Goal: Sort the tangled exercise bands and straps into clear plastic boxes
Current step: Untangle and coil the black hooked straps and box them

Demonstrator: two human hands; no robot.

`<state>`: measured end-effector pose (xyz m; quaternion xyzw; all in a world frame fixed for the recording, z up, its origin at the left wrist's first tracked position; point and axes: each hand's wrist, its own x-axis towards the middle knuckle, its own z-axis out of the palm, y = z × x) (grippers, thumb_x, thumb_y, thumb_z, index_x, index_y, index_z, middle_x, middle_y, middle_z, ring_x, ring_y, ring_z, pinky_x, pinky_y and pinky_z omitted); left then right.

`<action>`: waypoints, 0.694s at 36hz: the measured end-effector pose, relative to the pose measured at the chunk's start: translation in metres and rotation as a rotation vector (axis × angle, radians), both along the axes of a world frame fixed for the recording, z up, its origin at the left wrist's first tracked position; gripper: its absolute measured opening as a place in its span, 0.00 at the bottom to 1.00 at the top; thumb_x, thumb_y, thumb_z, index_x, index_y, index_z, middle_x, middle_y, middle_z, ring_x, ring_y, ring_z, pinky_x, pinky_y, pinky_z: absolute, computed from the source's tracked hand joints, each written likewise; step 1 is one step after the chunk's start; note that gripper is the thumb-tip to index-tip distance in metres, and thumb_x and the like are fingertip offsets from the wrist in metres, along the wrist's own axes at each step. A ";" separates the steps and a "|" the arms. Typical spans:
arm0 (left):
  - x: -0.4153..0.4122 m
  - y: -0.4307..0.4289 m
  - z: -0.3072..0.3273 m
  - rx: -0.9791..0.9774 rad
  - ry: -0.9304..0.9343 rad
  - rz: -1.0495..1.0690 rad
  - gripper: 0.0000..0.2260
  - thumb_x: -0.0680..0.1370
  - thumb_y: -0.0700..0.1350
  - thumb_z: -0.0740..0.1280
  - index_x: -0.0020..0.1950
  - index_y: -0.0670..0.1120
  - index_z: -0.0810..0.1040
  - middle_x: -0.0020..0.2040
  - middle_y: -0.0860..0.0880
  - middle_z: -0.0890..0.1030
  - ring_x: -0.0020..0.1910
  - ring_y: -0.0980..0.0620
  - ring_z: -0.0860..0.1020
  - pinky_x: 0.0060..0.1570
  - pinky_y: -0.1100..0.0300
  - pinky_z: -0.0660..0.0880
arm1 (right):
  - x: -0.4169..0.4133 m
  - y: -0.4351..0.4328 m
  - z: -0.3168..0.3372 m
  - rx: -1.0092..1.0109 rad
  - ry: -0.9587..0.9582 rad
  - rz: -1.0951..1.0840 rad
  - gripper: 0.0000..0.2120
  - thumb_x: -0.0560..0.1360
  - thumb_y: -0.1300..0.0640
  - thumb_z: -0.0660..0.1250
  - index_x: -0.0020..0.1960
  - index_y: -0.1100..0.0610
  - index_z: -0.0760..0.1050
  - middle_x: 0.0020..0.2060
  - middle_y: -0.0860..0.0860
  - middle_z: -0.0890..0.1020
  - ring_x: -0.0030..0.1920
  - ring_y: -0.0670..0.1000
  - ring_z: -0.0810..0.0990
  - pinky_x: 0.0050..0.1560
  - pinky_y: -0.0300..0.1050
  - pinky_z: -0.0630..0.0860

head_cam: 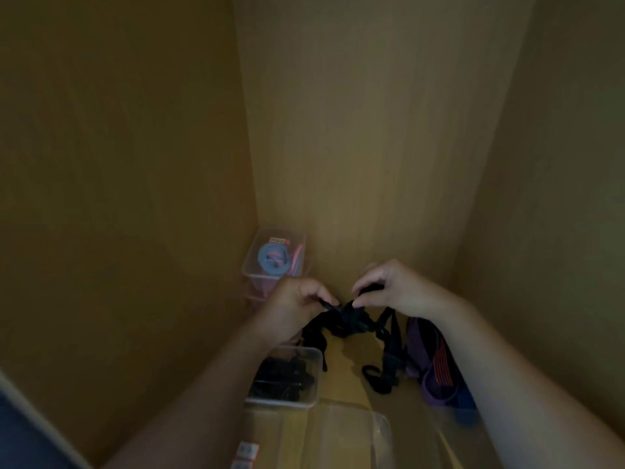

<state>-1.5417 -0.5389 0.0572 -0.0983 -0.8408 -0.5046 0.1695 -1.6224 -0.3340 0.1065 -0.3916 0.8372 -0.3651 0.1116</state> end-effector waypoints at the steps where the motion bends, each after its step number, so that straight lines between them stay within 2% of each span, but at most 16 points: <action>1: 0.000 0.000 -0.001 0.086 -0.019 0.010 0.20 0.72 0.25 0.67 0.36 0.52 0.81 0.37 0.56 0.84 0.40 0.57 0.82 0.44 0.65 0.77 | 0.000 -0.001 -0.001 -0.055 -0.017 -0.008 0.07 0.70 0.54 0.75 0.47 0.54 0.84 0.44 0.49 0.81 0.46 0.44 0.78 0.54 0.40 0.73; 4: 0.002 0.003 -0.002 0.326 -0.033 0.032 0.20 0.70 0.20 0.64 0.35 0.45 0.80 0.35 0.53 0.84 0.36 0.58 0.82 0.41 0.65 0.78 | 0.000 -0.003 -0.007 -0.231 -0.086 -0.038 0.03 0.71 0.59 0.73 0.44 0.57 0.84 0.41 0.47 0.81 0.41 0.42 0.78 0.49 0.34 0.73; 7: 0.004 0.008 -0.001 0.470 -0.066 0.052 0.16 0.70 0.19 0.63 0.38 0.41 0.76 0.33 0.51 0.84 0.33 0.59 0.81 0.38 0.66 0.78 | 0.001 -0.008 -0.016 -0.296 -0.149 -0.051 0.04 0.74 0.61 0.70 0.45 0.58 0.84 0.42 0.49 0.82 0.42 0.42 0.79 0.48 0.34 0.74; 11: 0.004 0.013 -0.008 0.630 -0.116 0.089 0.13 0.70 0.21 0.64 0.38 0.39 0.75 0.33 0.49 0.84 0.32 0.56 0.81 0.35 0.65 0.78 | 0.003 -0.011 -0.028 -0.335 -0.272 -0.111 0.07 0.77 0.59 0.67 0.50 0.56 0.83 0.47 0.49 0.84 0.49 0.45 0.82 0.55 0.38 0.76; 14: 0.003 0.013 -0.014 0.755 -0.135 0.121 0.12 0.70 0.21 0.64 0.40 0.38 0.74 0.35 0.47 0.84 0.33 0.53 0.82 0.37 0.62 0.80 | 0.006 -0.011 -0.035 -0.331 -0.313 -0.131 0.10 0.79 0.60 0.64 0.58 0.57 0.80 0.51 0.48 0.84 0.53 0.45 0.81 0.57 0.36 0.75; 15: 0.002 0.013 -0.016 0.798 -0.138 0.128 0.12 0.71 0.21 0.64 0.40 0.38 0.74 0.34 0.46 0.84 0.33 0.52 0.82 0.37 0.62 0.80 | 0.007 -0.012 -0.038 -0.327 -0.322 -0.125 0.11 0.79 0.61 0.63 0.59 0.55 0.79 0.50 0.46 0.84 0.51 0.43 0.81 0.56 0.36 0.75; 17: 0.000 0.015 -0.017 0.868 -0.140 0.151 0.11 0.72 0.23 0.64 0.40 0.38 0.74 0.34 0.47 0.83 0.33 0.52 0.82 0.38 0.62 0.80 | 0.011 -0.014 -0.041 -0.299 -0.310 -0.119 0.12 0.80 0.63 0.61 0.59 0.51 0.78 0.44 0.45 0.82 0.43 0.39 0.79 0.49 0.32 0.74; 18: -0.001 0.016 -0.017 0.895 -0.140 0.175 0.10 0.73 0.24 0.65 0.40 0.38 0.74 0.34 0.47 0.83 0.34 0.52 0.83 0.38 0.63 0.79 | 0.013 -0.014 -0.042 -0.281 -0.302 -0.117 0.12 0.80 0.63 0.61 0.58 0.50 0.77 0.43 0.46 0.81 0.40 0.38 0.78 0.47 0.32 0.74; 19: -0.002 0.018 -0.017 0.912 -0.137 0.205 0.09 0.73 0.25 0.66 0.40 0.38 0.75 0.35 0.48 0.84 0.35 0.52 0.83 0.38 0.64 0.79 | 0.014 -0.016 -0.044 -0.271 -0.301 -0.113 0.12 0.80 0.64 0.62 0.57 0.50 0.77 0.46 0.47 0.81 0.42 0.38 0.79 0.48 0.33 0.74; 21: -0.004 0.022 -0.016 0.910 -0.122 0.257 0.08 0.73 0.27 0.67 0.40 0.39 0.76 0.36 0.48 0.84 0.36 0.52 0.83 0.39 0.65 0.79 | 0.016 -0.017 -0.047 -0.295 -0.330 -0.092 0.13 0.77 0.62 0.66 0.60 0.50 0.76 0.56 0.48 0.81 0.54 0.41 0.79 0.55 0.37 0.75; 22: -0.004 0.025 -0.015 0.893 -0.109 0.280 0.08 0.73 0.27 0.68 0.40 0.39 0.77 0.36 0.49 0.84 0.36 0.52 0.82 0.39 0.65 0.79 | 0.018 -0.017 -0.047 -0.326 -0.350 -0.081 0.15 0.76 0.61 0.68 0.60 0.50 0.76 0.57 0.49 0.81 0.56 0.43 0.79 0.56 0.37 0.75; 24: -0.006 0.030 -0.014 0.824 -0.094 0.326 0.07 0.72 0.28 0.69 0.40 0.39 0.78 0.36 0.47 0.84 0.36 0.52 0.82 0.40 0.62 0.80 | 0.021 -0.019 -0.045 -0.407 -0.371 -0.108 0.14 0.75 0.61 0.69 0.58 0.50 0.76 0.54 0.48 0.81 0.53 0.39 0.80 0.51 0.33 0.75; 25: -0.007 0.032 -0.015 0.784 -0.087 0.335 0.07 0.72 0.28 0.70 0.40 0.39 0.79 0.37 0.44 0.84 0.38 0.50 0.81 0.43 0.58 0.80 | 0.023 -0.020 -0.043 -0.456 -0.368 -0.142 0.12 0.76 0.62 0.68 0.57 0.51 0.76 0.52 0.47 0.82 0.49 0.36 0.80 0.47 0.29 0.75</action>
